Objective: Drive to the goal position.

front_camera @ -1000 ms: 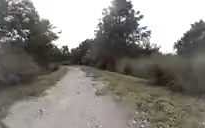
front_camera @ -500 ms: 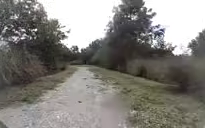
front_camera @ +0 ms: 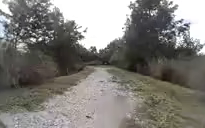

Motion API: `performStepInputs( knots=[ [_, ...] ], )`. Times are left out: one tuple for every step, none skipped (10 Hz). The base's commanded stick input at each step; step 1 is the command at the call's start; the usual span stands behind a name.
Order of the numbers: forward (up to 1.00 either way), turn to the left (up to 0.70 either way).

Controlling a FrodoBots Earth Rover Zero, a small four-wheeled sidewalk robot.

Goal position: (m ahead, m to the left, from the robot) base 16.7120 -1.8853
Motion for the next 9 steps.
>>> performStepInputs(
  knots=[
    [0.85, 0.00],
    [0.85, 0.00],
    [0.85, 0.00],
    [0.85, 0.00],
    [0.85, 0.00],
    [0.85, 0.00],
    [0.85, 0.00],
    [0.85, 0.00],
    [0.85, 0.00]
  ],
)
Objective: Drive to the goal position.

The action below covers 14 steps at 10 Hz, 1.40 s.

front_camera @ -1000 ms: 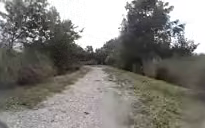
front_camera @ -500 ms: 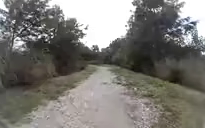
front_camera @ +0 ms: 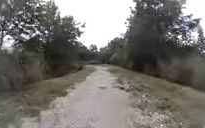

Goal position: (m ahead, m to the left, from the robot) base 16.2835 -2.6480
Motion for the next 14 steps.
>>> performStepInputs(
  knots=[
    [0.85, 0.00],
    [0.85, 0.00],
    [0.85, 0.00],
    [0.85, 0.00],
    [0.85, 0.00],
    [0.85, 0.00],
    [0.85, 0.00],
    [0.85, 0.00],
    [0.85, 0.00],
    [0.85, 0.00],
    [0.85, 0.00],
    [0.85, 0.00],
    [0.85, 0.00],
    [0.85, 0.00]
  ],
)
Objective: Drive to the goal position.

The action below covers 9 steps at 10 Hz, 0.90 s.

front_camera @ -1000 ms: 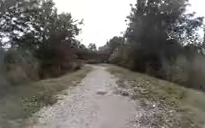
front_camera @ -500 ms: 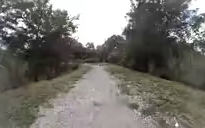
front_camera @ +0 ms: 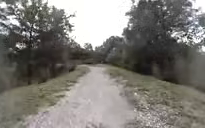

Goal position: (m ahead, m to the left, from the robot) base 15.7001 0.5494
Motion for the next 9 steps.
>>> performStepInputs(
  knots=[
    [0.85, 0.00],
    [0.85, 0.00],
    [0.85, 0.00],
    [0.85, 0.00],
    [0.85, 0.00],
    [0.85, 0.00],
    [0.85, 0.00],
    [0.85, 0.00],
    [0.85, 0.00]
  ],
)
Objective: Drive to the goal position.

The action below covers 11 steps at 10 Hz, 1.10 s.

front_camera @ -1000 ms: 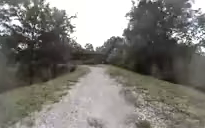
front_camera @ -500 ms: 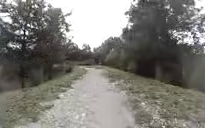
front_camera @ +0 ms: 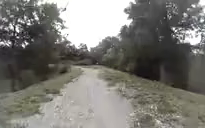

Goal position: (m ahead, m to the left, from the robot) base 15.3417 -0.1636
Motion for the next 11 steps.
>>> performStepInputs(
  knots=[
    [0.85, 0.00],
    [0.85, 0.00],
    [0.85, 0.18],
    [0.85, 0.34],
    [0.85, 0.34],
    [0.85, 0.34],
    [0.85, 0.34],
    [0.85, 0.34],
    [0.85, 0.34],
    [0.85, 0.34],
    [0.85, 0.19]
  ],
)
